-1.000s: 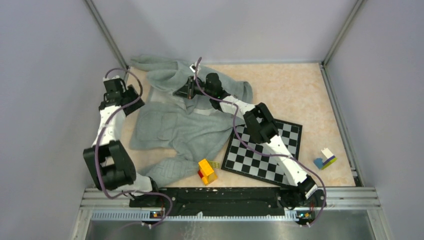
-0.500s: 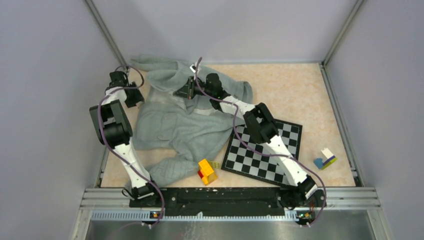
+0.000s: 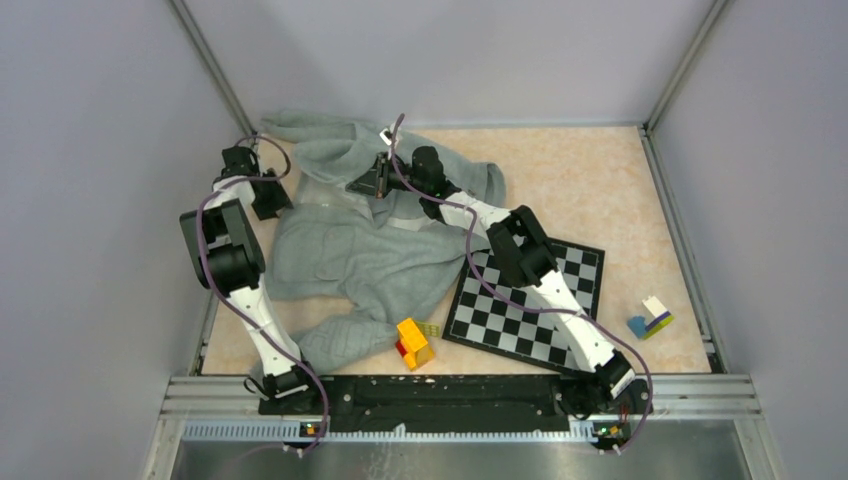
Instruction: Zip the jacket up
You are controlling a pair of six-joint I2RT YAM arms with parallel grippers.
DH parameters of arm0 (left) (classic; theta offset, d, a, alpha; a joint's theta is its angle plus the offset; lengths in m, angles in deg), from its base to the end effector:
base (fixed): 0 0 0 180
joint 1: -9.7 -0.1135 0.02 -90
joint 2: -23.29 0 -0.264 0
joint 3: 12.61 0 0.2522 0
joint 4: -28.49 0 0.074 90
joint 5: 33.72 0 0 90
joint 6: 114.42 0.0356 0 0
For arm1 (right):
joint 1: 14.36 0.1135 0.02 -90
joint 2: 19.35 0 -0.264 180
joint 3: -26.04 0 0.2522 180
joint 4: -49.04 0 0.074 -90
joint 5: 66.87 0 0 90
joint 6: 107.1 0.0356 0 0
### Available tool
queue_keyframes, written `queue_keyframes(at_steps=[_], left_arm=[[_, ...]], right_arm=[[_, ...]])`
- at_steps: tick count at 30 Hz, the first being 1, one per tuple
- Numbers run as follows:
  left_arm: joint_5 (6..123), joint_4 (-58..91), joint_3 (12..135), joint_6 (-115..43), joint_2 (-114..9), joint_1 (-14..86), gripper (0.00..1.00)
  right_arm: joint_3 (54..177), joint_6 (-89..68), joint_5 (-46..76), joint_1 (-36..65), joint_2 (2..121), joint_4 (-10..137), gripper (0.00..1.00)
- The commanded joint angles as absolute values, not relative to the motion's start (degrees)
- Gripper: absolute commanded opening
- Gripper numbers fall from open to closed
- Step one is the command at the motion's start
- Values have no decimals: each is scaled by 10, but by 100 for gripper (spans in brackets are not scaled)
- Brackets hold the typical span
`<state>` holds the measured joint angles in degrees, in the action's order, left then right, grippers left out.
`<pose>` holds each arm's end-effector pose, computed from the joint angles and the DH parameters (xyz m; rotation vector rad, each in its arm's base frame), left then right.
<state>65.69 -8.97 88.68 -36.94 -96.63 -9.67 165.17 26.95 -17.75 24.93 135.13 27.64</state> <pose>0.4279 0.1443 0.1712 -0.6358 2.4570 -0.1622 0.4510 0.3991 0.1711 -0.6002 1.6380 1.6397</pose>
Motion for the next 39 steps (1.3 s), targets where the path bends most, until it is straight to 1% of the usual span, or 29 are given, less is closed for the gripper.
queue_keyframes(at_steps=[1,5,10,12,15,17,19,22,23,29,33,39], left_arm=[[649,-90,865,-373,-961,-97,54],[644,-94,860,-374,-965,-96,52],[656,-87,858,-378,-980,-96,41],[660,-84,863,-376,-985,-96,34],[678,-76,869,-369,-983,-96,30],[686,-65,871,-364,-978,-96,23],[693,-65,878,-363,-975,-96,12],[694,-61,877,-362,-965,-96,2],[690,-58,874,-362,-959,-96,0],[685,-30,849,-366,-901,-96,0],[711,-2,818,-365,-846,-97,0],[730,93,685,-347,-712,-96,0]], right_arm=[[1673,270,-190,245,1319,246,0],[1673,272,-189,245,1319,245,0],[1672,266,-187,245,1315,252,0],[1673,264,-185,245,1315,253,0],[1674,265,-184,245,1314,254,0],[1674,263,-182,245,1315,255,0],[1678,264,-181,245,1316,257,0],[1683,264,-181,245,1319,258,0],[1684,265,-180,245,1319,259,0],[1684,262,-183,245,1317,262,0],[1684,236,-189,245,1314,285,0],[1679,202,-191,244,1296,327,0]])
